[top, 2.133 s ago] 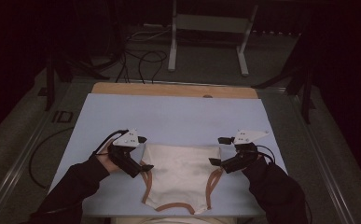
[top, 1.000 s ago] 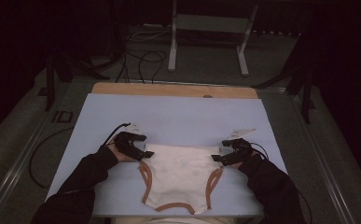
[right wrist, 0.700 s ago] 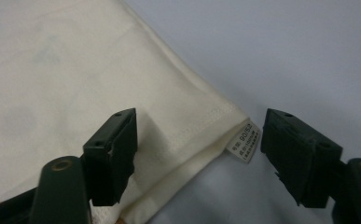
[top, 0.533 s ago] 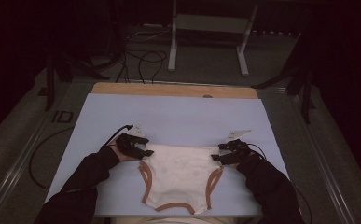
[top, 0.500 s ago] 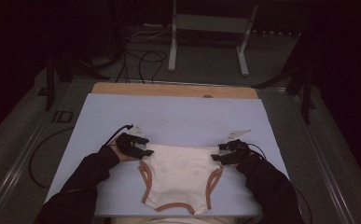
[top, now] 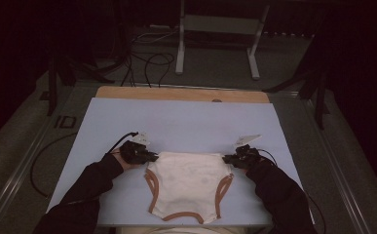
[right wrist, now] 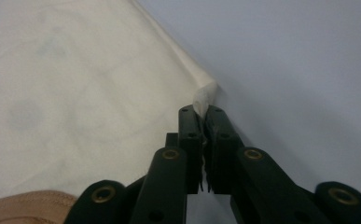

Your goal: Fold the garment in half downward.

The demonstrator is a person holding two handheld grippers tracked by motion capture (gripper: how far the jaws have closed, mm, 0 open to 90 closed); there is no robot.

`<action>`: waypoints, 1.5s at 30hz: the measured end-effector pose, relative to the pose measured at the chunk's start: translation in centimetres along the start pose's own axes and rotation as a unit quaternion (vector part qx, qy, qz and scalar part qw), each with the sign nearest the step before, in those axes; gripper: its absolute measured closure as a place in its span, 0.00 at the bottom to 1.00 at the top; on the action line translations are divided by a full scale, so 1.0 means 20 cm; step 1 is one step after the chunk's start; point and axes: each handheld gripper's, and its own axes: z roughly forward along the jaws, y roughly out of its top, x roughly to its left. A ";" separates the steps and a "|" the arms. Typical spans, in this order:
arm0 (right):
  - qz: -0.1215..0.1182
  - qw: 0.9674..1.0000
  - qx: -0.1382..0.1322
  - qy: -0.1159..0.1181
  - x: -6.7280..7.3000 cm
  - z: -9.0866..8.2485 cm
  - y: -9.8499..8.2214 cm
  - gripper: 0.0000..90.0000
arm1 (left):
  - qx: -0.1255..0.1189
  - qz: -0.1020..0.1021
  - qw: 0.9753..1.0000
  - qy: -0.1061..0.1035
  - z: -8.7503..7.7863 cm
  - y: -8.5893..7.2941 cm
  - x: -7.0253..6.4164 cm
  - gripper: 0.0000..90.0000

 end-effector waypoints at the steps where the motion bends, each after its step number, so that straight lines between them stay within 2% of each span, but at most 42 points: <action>1: -0.001 1.000 -0.004 0.000 0.00 0.00 0.00 0.97 | -0.002 0.001 1.000 -0.001 -0.02 0.00 0.00 0.95; 6: 0.010 0.999 -0.034 0.019 0.00 -0.04 0.03 0.97 | -0.010 0.001 1.000 -0.005 -0.08 0.00 -0.02 0.96; 11: 0.003 0.999 -0.046 0.020 0.01 -0.05 0.07 0.97 | -0.013 0.002 1.000 0.000 -0.10 0.00 -0.01 0.96; 13: 0.002 0.999 -0.043 0.009 0.01 -0.04 0.10 0.97 | -0.014 -0.002 1.000 0.007 -0.11 0.00 0.01 0.96; 18: 0.006 0.999 -0.044 0.003 -0.01 -0.02 0.12 0.97 | -0.017 -0.009 1.000 0.013 -0.10 -0.01 0.05 0.95; 19: 0.008 0.999 -0.042 -0.002 -0.01 0.00 0.12 0.97 | -0.024 -0.007 0.999 0.022 -0.09 -0.01 0.08 0.95; 25: 0.017 0.999 -0.040 -0.012 -0.05 0.02 0.14 0.97 | -0.035 -0.021 0.999 0.029 -0.07 0.02 0.13 0.95; 30: 0.021 0.999 -0.043 -0.018 -0.08 0.02 0.16 0.97 | -0.037 -0.027 0.998 0.044 -0.05 0.04 0.17 0.95; 36: 0.030 0.998 -0.053 -0.026 -0.13 0.03 0.20 0.97 | -0.037 -0.043 0.997 0.047 -0.03 0.06 0.21 0.95; 45: 0.051 0.996 -0.056 -0.038 -0.21 0.05 0.25 0.97 | -0.045 -0.049 0.996 0.064 -0.02 0.10 0.27 0.95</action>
